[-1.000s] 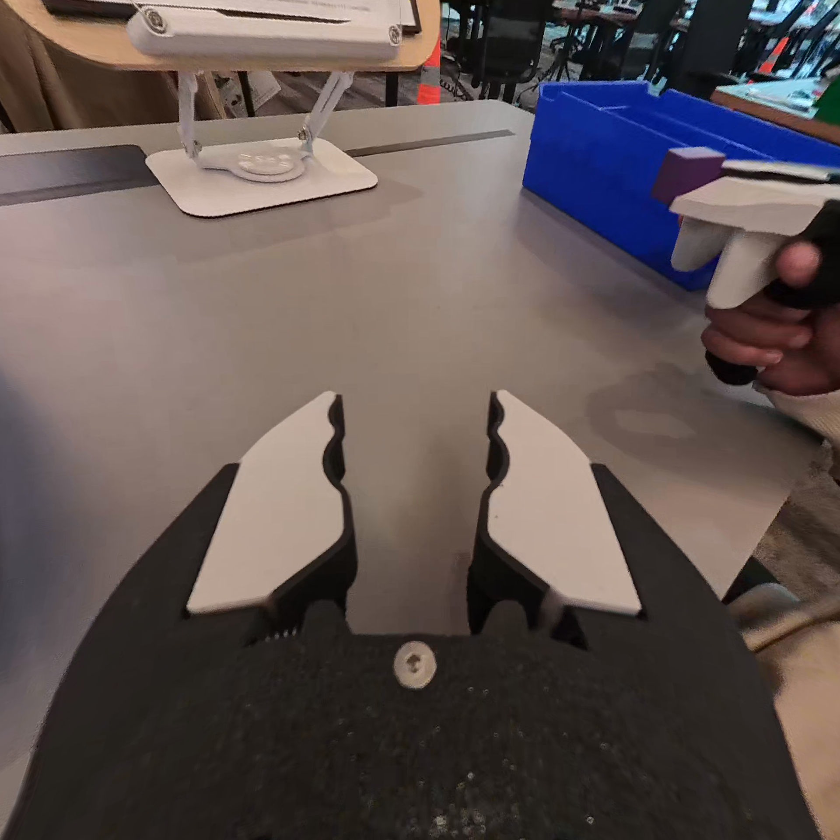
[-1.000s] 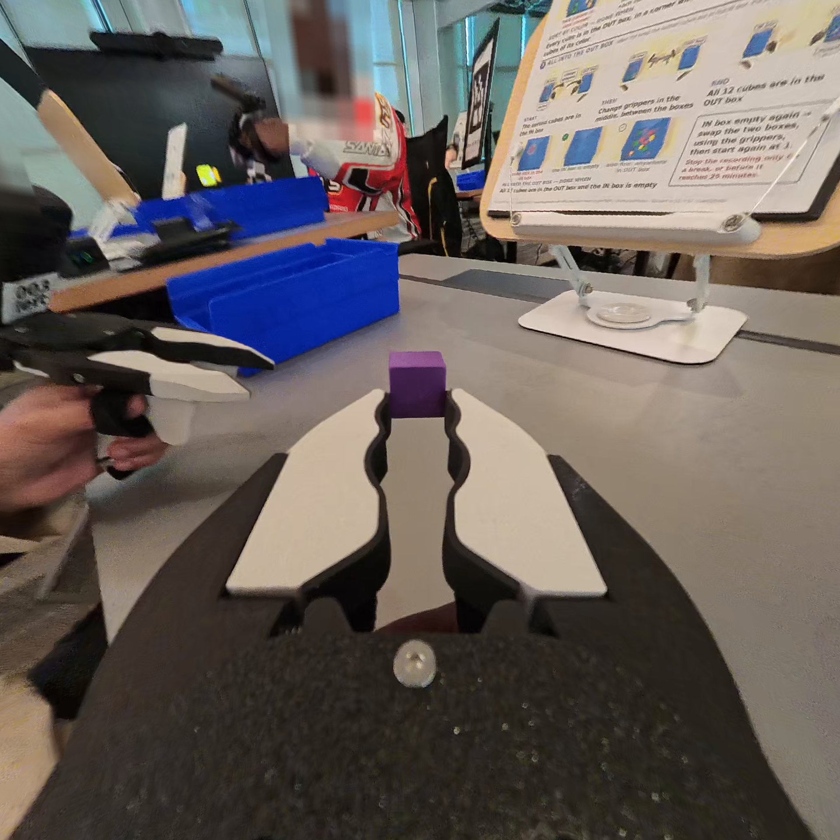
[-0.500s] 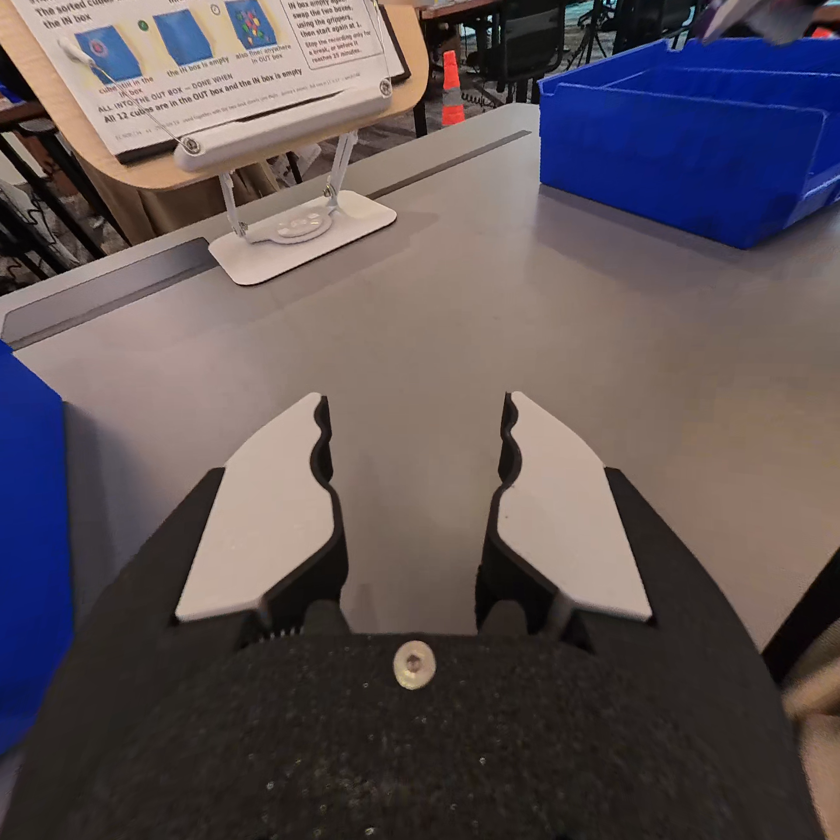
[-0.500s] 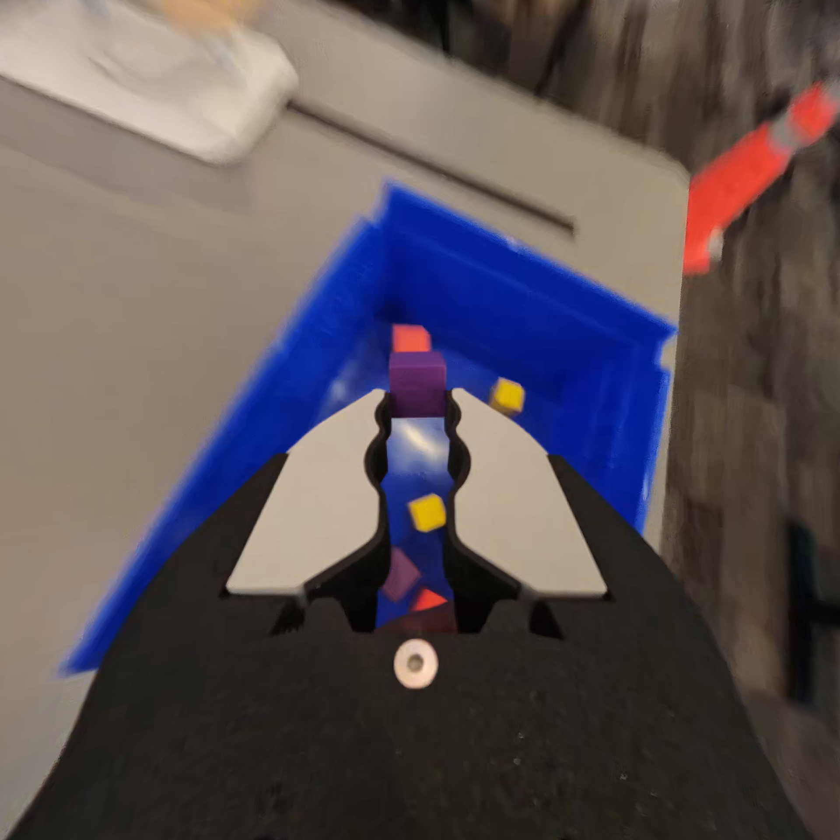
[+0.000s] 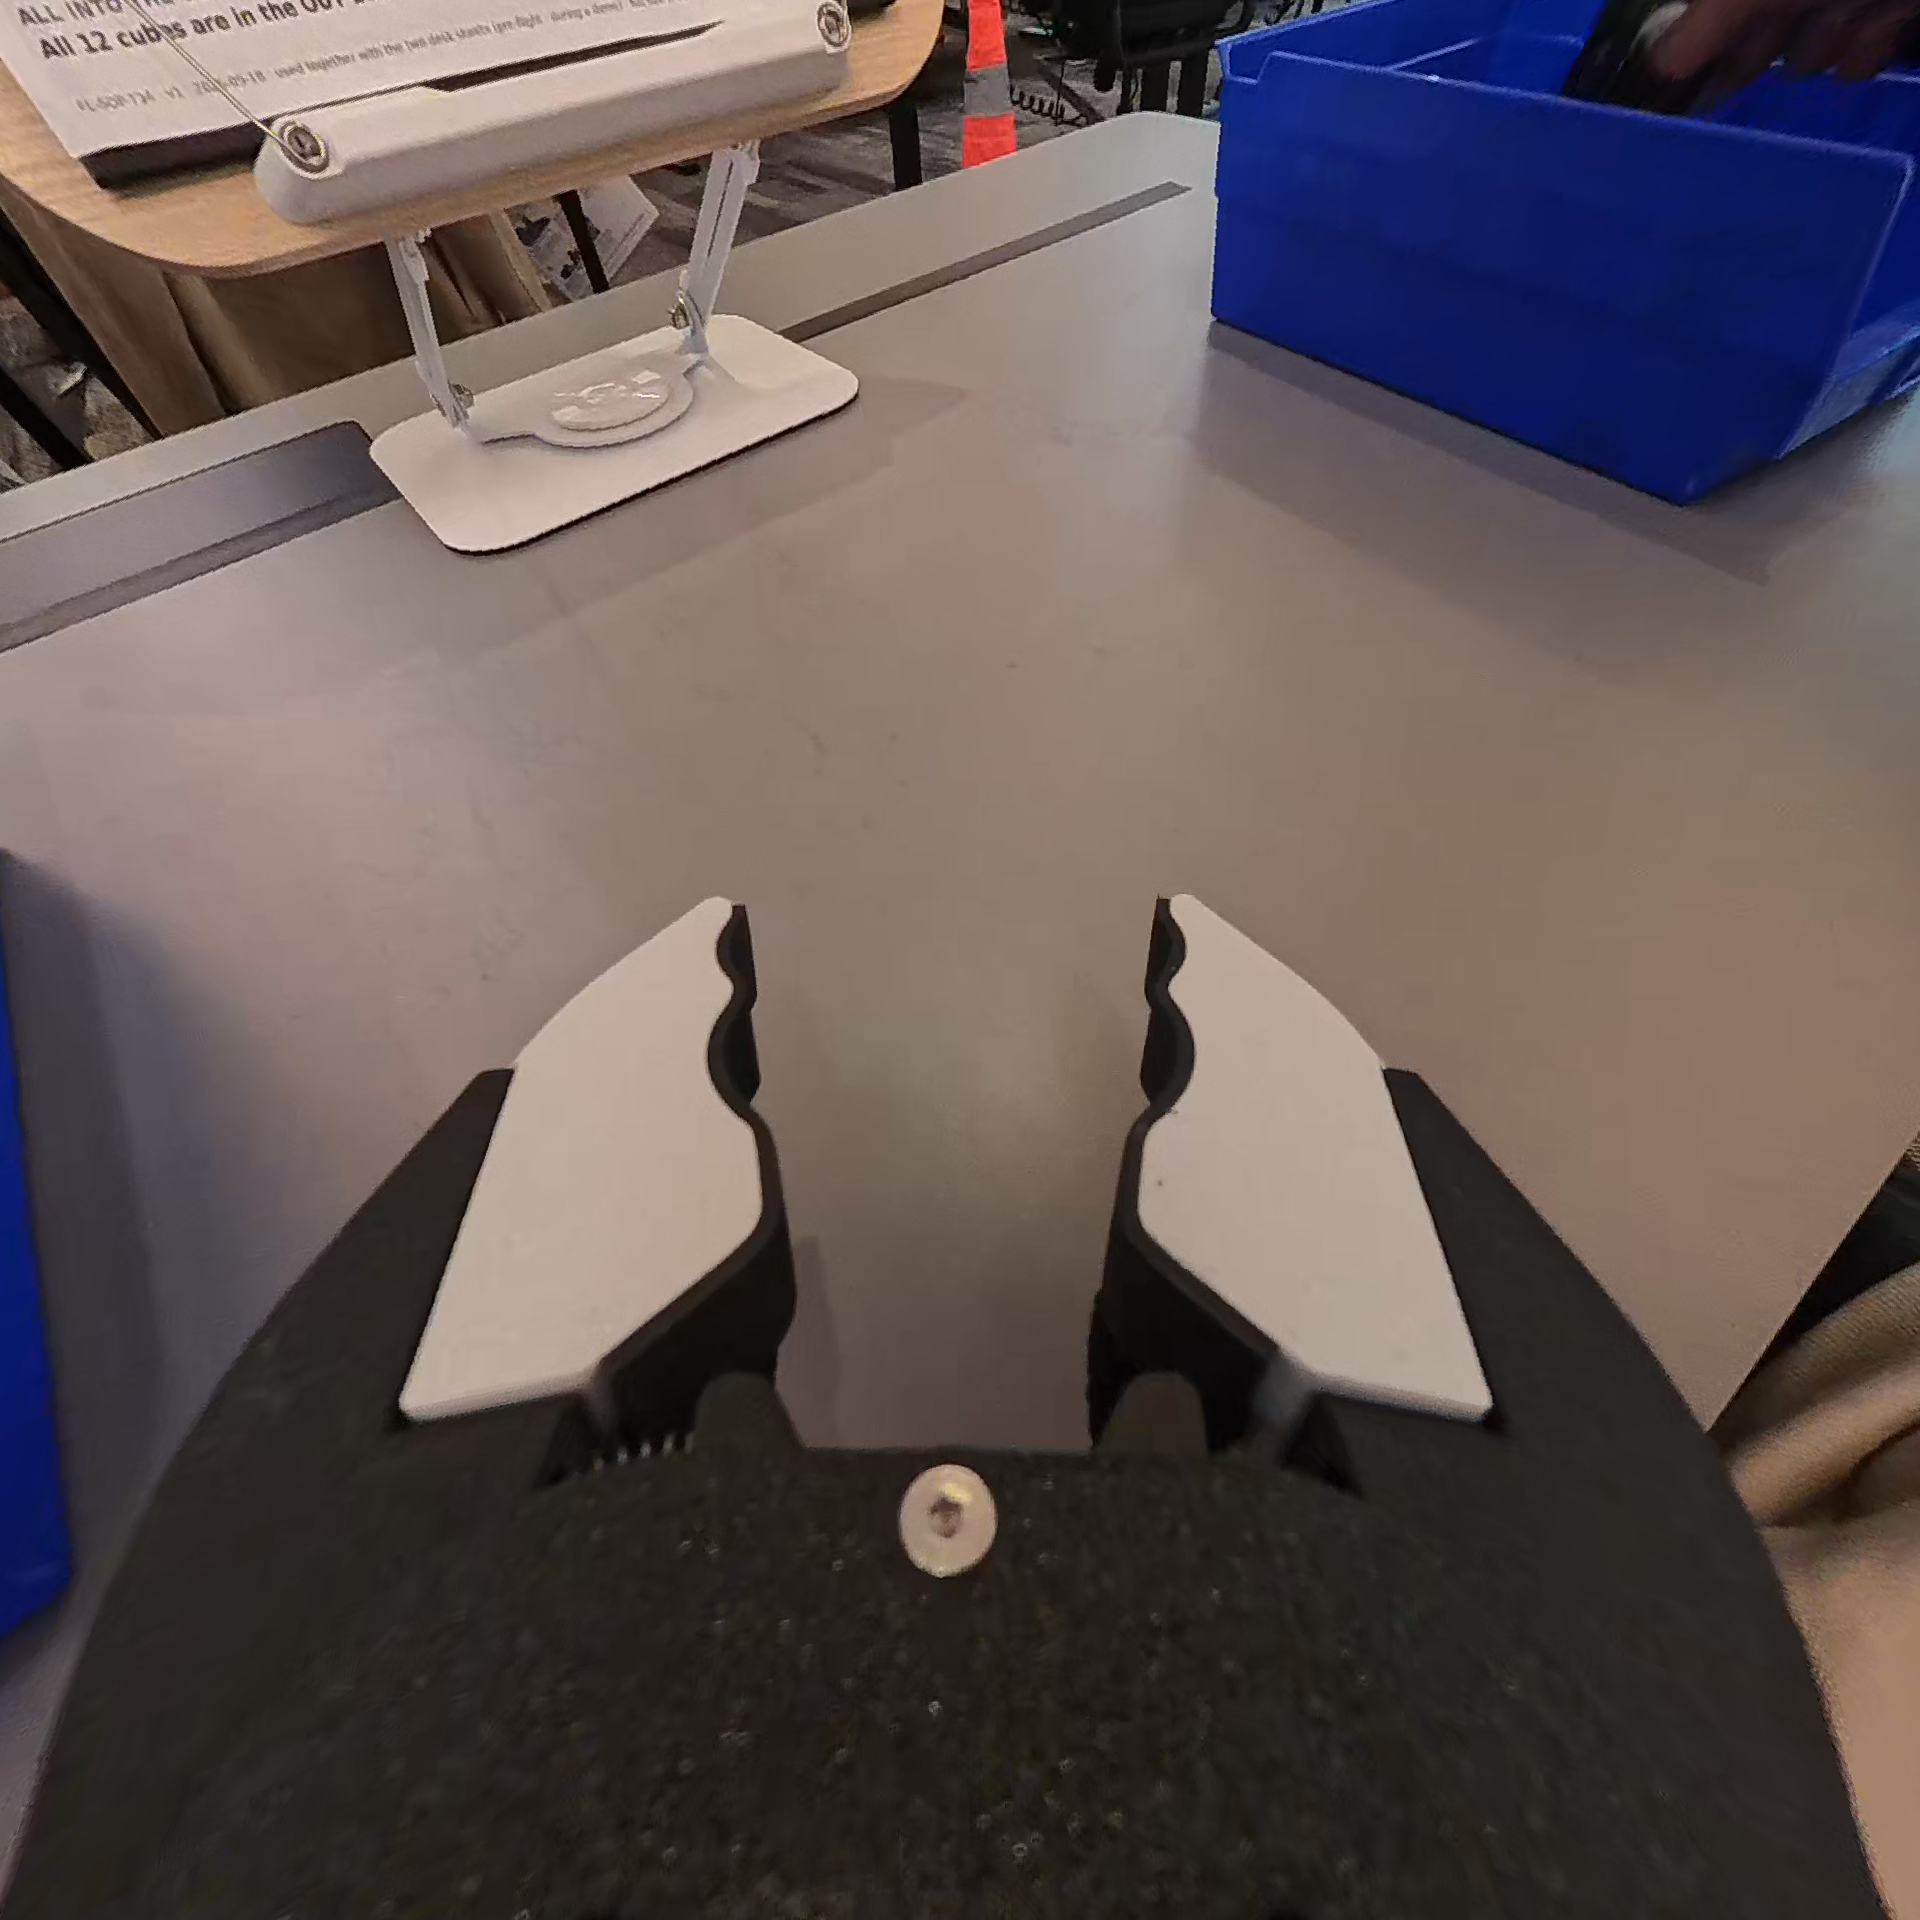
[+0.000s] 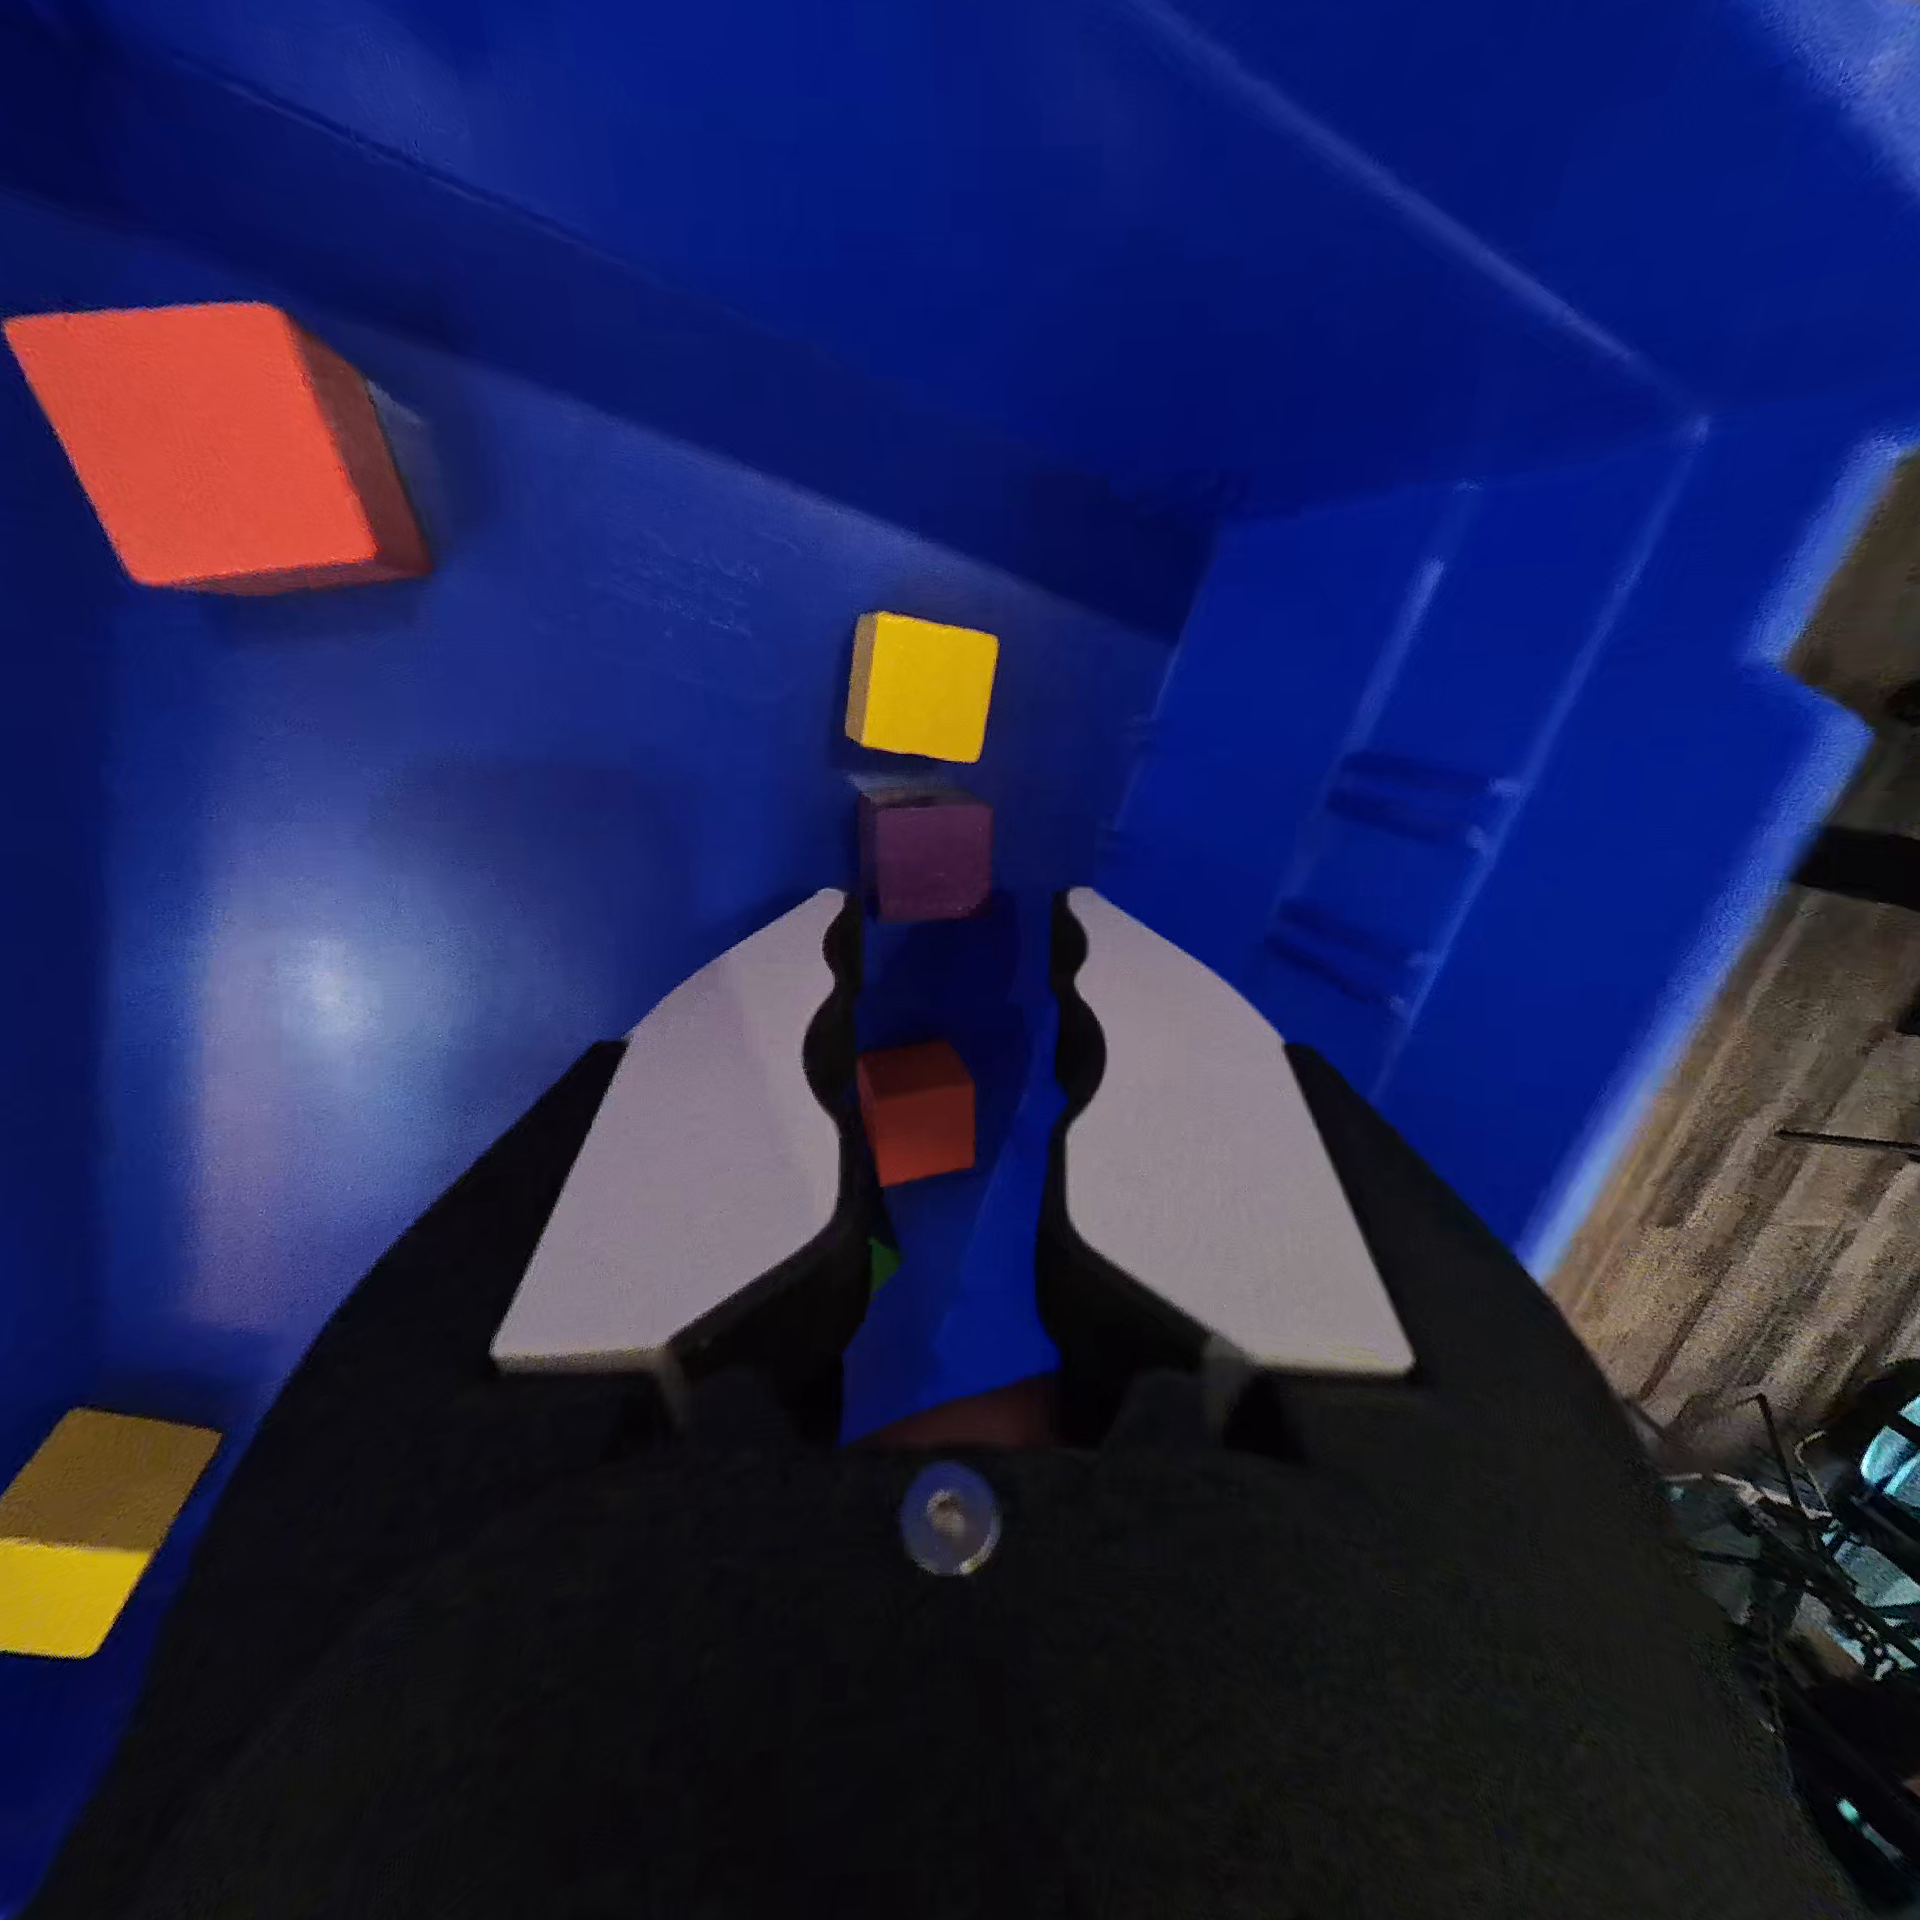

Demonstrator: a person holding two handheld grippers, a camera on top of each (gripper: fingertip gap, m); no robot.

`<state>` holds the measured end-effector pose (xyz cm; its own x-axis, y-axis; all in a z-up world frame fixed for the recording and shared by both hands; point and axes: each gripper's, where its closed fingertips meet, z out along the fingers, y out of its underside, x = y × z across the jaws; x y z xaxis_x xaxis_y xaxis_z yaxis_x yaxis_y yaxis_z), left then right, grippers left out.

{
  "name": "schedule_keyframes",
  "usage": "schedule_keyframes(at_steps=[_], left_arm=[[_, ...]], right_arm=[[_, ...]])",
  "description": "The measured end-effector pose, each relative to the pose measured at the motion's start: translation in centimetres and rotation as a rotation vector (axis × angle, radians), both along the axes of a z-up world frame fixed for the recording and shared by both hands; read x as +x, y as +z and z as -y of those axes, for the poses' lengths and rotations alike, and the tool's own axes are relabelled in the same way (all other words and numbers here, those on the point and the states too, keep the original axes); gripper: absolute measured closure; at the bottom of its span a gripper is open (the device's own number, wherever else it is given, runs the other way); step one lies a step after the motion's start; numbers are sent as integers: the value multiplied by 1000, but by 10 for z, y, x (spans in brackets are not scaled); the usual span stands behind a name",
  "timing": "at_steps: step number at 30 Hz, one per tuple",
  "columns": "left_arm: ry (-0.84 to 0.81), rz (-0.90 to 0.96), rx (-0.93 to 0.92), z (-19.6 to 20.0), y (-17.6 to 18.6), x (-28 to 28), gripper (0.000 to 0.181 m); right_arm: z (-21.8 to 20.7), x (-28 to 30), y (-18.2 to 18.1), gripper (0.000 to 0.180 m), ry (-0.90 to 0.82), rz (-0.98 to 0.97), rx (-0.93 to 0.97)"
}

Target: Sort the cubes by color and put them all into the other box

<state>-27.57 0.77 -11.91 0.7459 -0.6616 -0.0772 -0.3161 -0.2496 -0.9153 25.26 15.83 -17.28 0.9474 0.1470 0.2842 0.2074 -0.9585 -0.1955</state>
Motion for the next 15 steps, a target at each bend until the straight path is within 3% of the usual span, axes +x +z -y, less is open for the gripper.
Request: schedule_keyframes(at_steps=[4, 7, 9, 12, 15], left_arm=[[11, 17, 8, 0, 4, -2, 108], [2, 50, -26, 1, 4, -2, 111], [4, 75, -36, 0, 5, -1, 110], [16, 77, -55, -2, 1, -1, 110], [23, 77, -66, -3, -1, -2, 110]], right_arm=[[8, -35, 77, 142, 74, 24, 346], [42, -149, 144, 141, 321, -225, 756], [81, -226, 169, 139, 409, -470, 969], [139, -331, 155, 142, 552, -865, 1003], [165, -386, 103, 139, 600, -978, 924]])
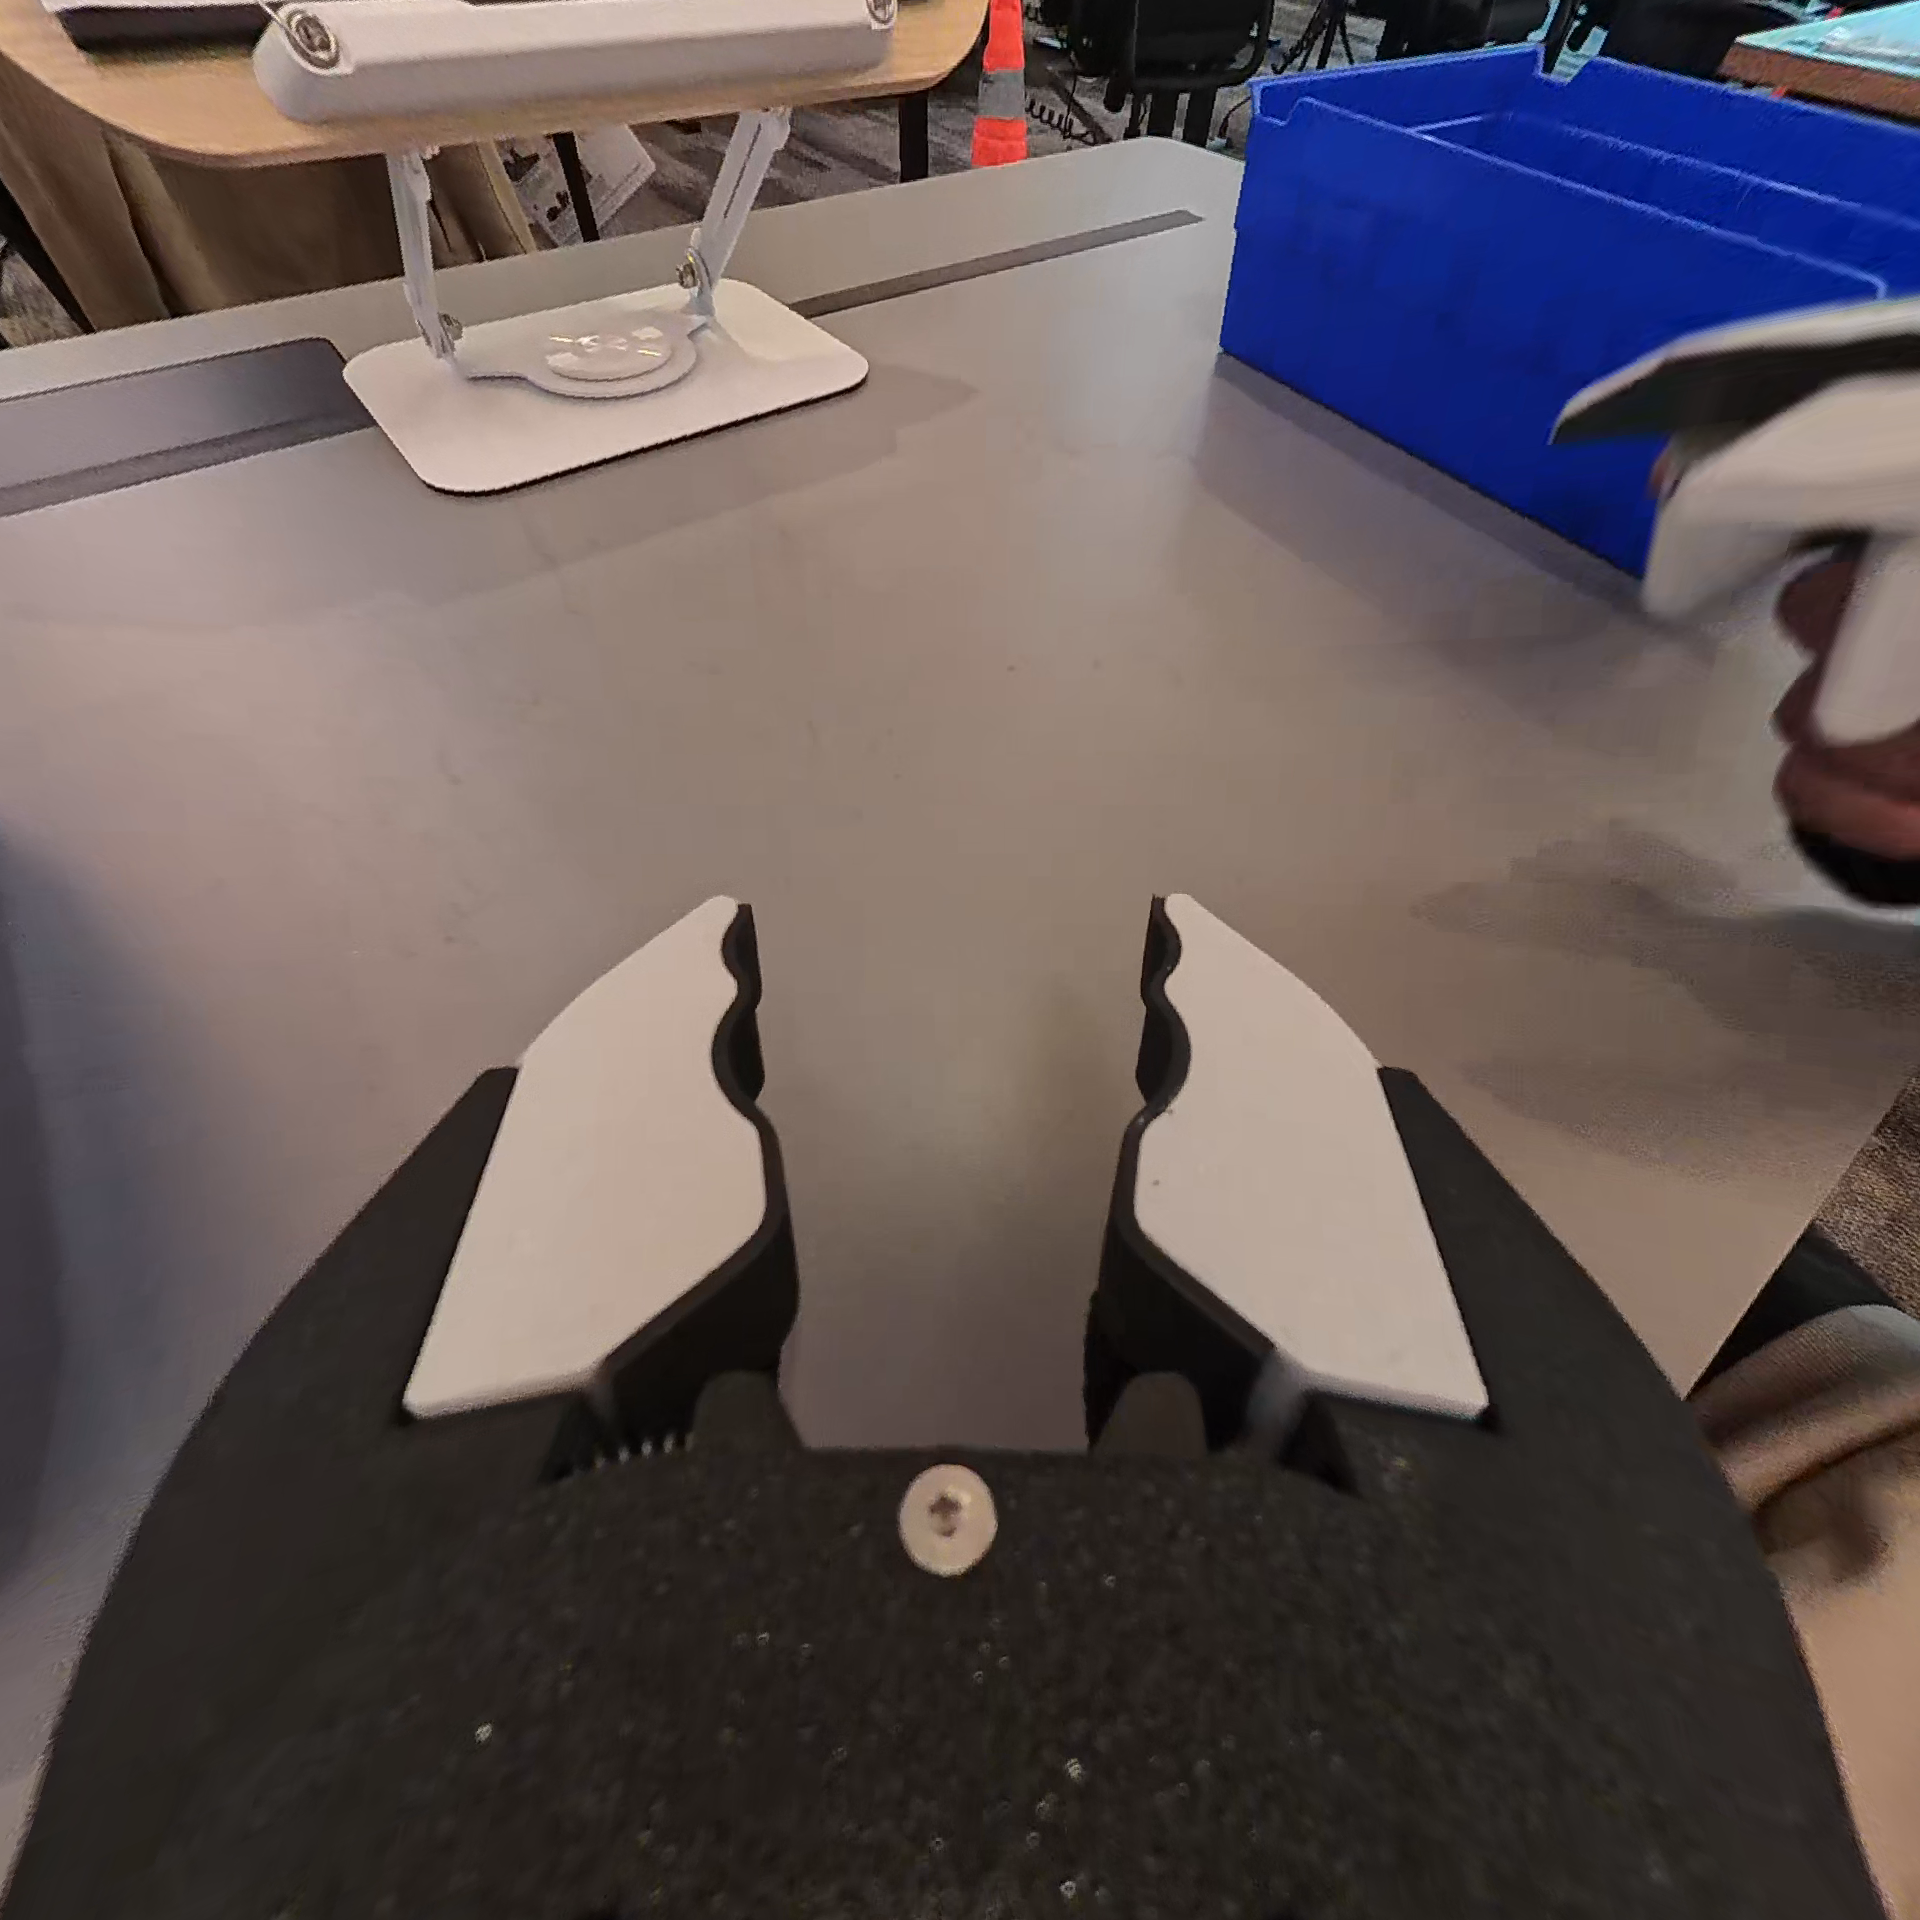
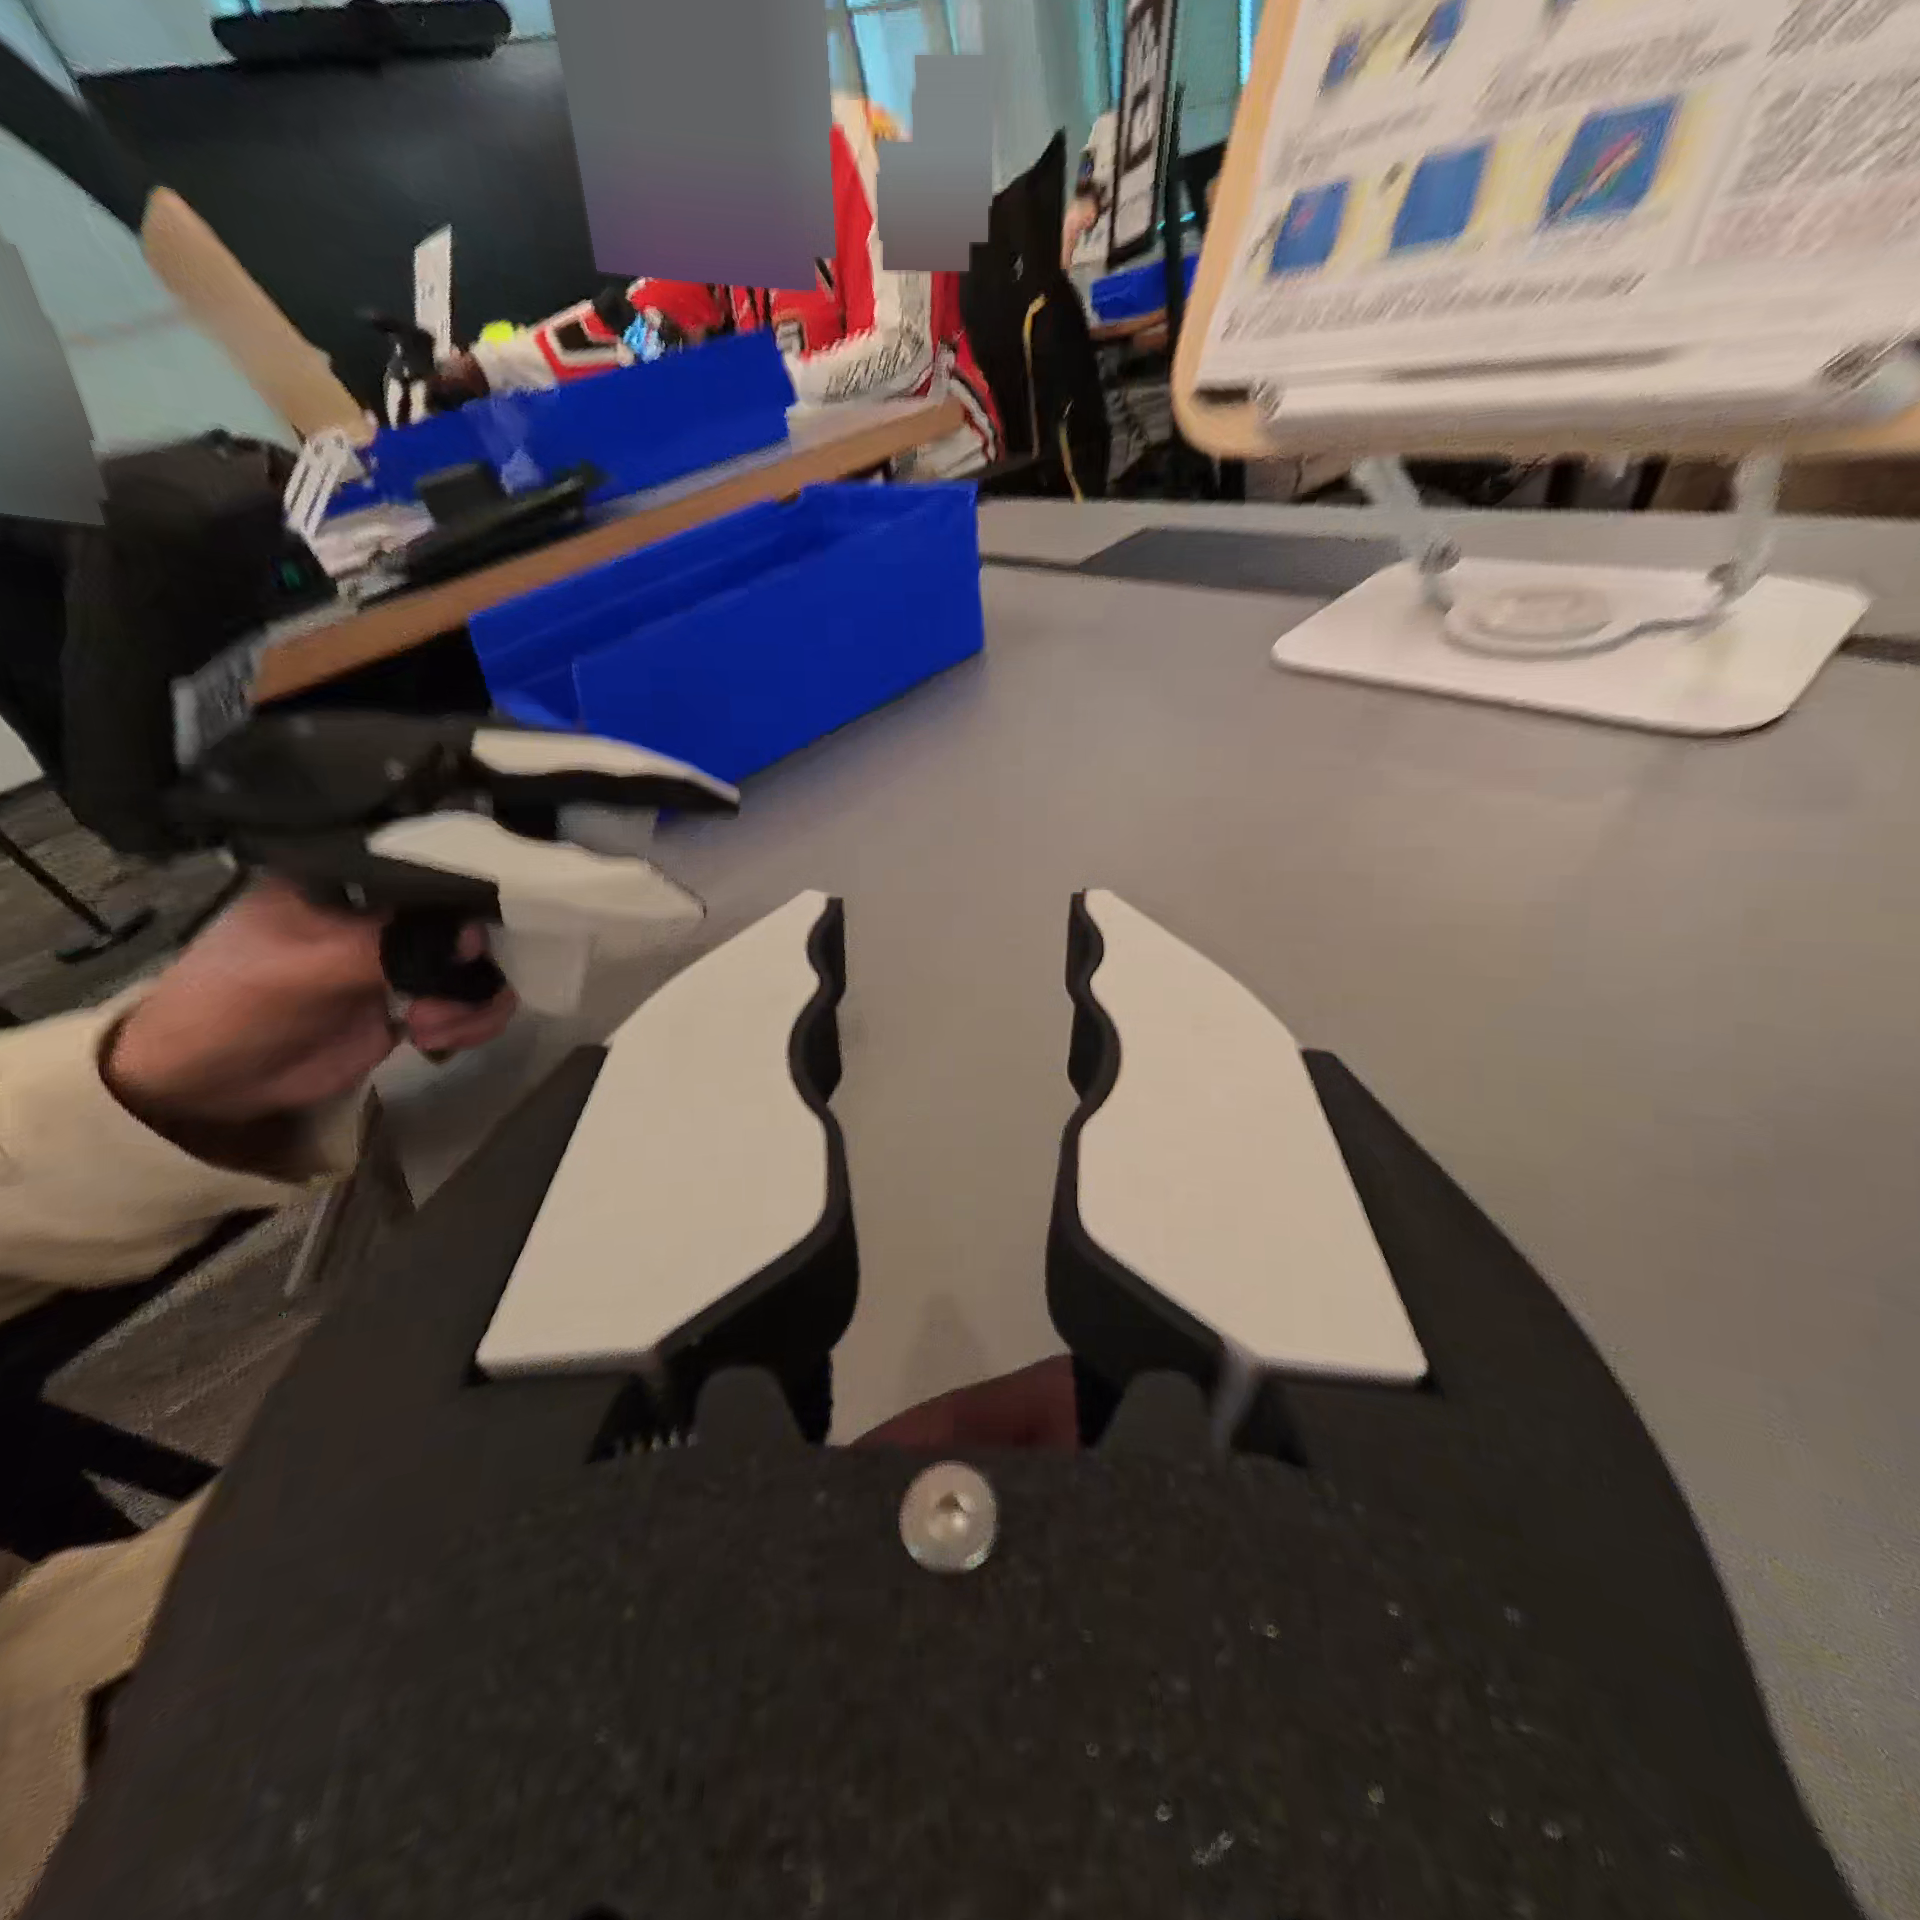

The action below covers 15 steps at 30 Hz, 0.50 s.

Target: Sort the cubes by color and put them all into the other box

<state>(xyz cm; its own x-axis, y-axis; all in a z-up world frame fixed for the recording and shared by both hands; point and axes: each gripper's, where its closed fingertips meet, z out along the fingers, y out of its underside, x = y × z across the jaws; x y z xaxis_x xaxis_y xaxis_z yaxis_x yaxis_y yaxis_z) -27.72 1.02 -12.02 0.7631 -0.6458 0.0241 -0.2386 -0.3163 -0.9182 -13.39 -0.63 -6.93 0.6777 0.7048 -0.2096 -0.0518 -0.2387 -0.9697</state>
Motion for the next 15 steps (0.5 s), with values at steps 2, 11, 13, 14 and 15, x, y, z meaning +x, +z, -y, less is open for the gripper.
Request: schedule_keyframes(at_steps=[2, 11, 13, 14, 15], left_arm=[[7, -13, 0, 0, -1, -1, 110], [39, -12, -37, 1, -3, -4, 112], [44, -9, -50, 3, -6, -6, 112], [44, -4, -59, 3, -7, -6, 112], [42, 3, -71, 5, -7, -6, 112]], right_arm=[[3, -5, -22, 138, -29, 31, 3], [2, 6, -23, 143, -88, 64, 43], [3, 2, -26, 143, -69, 57, 25], [5, -1, -26, 143, -54, 34, 11], [7, -4, -26, 144, -30, 9, -9]])
